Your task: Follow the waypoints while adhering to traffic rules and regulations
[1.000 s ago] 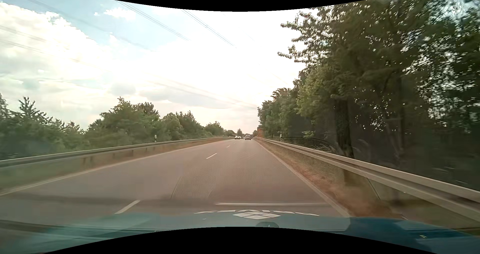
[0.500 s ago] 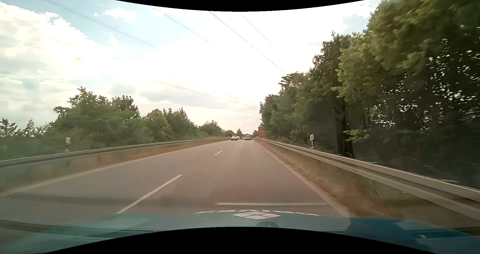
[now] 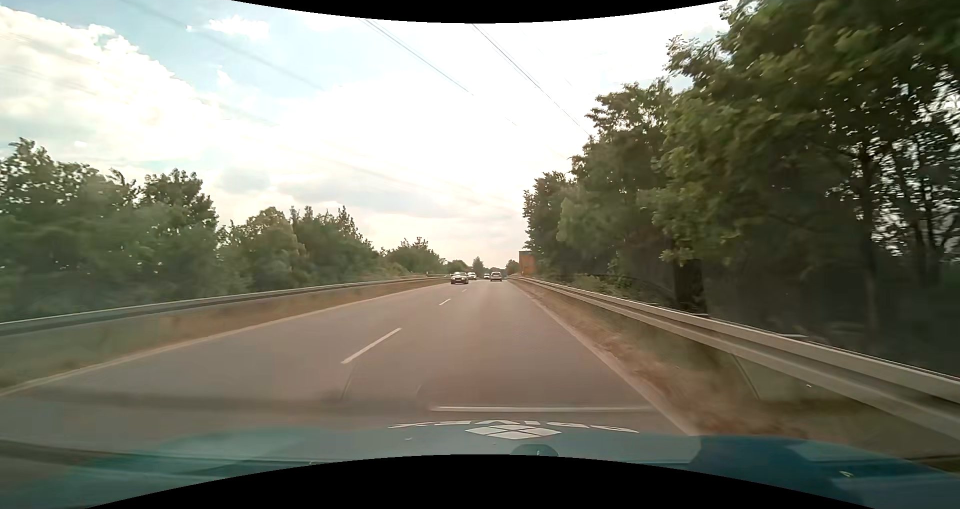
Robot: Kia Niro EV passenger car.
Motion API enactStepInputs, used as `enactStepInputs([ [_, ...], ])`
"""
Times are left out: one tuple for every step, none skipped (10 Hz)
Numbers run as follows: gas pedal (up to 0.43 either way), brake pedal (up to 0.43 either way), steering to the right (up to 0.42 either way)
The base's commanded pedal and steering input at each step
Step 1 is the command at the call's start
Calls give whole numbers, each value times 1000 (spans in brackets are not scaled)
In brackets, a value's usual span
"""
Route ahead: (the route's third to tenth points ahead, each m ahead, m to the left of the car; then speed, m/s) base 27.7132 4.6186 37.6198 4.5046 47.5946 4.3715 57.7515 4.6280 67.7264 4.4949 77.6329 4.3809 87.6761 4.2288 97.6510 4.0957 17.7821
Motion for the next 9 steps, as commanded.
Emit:
enactStepInputs([
  [240, 0, -2],
  [240, 0, -3],
  [240, 0, -2],
  [240, 0, -2],
  [240, 0, -2],
  [240, 0, -2],
  [240, 0, -2],
  [240, 0, -2],
  [240, 0, -2],
])
